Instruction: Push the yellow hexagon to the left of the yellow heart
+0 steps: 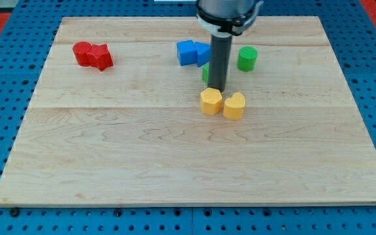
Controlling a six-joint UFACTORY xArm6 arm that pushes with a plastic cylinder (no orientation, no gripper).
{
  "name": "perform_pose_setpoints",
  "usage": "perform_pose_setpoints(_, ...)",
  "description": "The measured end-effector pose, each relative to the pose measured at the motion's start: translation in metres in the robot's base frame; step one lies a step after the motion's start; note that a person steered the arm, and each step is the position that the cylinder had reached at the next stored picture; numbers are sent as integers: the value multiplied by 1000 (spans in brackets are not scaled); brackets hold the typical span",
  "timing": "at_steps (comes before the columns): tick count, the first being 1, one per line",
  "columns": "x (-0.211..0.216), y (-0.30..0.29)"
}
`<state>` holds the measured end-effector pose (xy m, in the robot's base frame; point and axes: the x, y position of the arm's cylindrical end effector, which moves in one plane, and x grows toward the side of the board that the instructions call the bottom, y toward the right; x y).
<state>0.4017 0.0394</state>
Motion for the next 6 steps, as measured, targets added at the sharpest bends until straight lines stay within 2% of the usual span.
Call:
perform_pose_setpoints(2,-27,-29)
perform_pose_setpoints(3,-33,-16)
perform_pose_setpoints(4,-33,-16)
perform_pose_setpoints(5,2,-16)
perform_pose_setpoints(6,10,56)
